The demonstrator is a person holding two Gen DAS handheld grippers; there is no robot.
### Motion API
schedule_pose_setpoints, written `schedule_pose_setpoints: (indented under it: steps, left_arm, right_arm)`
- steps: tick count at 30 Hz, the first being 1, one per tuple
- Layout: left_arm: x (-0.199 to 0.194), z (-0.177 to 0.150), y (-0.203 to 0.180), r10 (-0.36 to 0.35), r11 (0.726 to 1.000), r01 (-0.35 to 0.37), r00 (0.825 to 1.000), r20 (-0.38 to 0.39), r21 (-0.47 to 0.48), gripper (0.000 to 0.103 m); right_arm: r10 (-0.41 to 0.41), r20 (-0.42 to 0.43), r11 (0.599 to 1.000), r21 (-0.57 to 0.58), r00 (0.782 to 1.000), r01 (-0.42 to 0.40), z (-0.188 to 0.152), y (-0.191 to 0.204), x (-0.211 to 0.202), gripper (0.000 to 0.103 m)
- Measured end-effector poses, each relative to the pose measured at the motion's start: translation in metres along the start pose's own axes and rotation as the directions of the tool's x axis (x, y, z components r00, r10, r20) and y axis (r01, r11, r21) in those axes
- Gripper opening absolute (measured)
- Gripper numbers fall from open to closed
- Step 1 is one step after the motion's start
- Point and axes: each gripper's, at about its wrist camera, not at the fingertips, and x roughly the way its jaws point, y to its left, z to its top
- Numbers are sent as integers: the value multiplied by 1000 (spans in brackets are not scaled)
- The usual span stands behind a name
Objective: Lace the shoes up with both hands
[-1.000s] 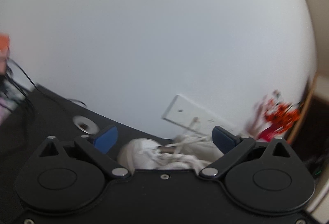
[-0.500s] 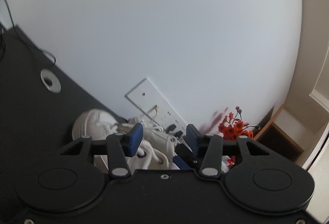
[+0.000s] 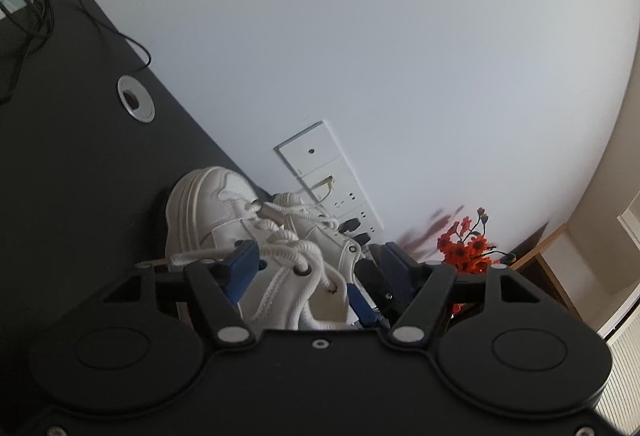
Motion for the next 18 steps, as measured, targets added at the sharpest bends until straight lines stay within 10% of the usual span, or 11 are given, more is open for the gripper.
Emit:
schedule_pose_setpoints:
  steps: [12, 18]
  left_arm:
    - [7, -7, 20, -26, 995, 30, 999, 42, -92, 61]
    - [12, -9, 16, 22, 1000, -21, 999, 47, -17, 18]
  right_arm:
    - [3, -3, 1000, -16, 1000, -3, -2, 3, 2, 103]
    - [10, -5, 1000, -17, 1000, -10, -3, 3, 7, 102]
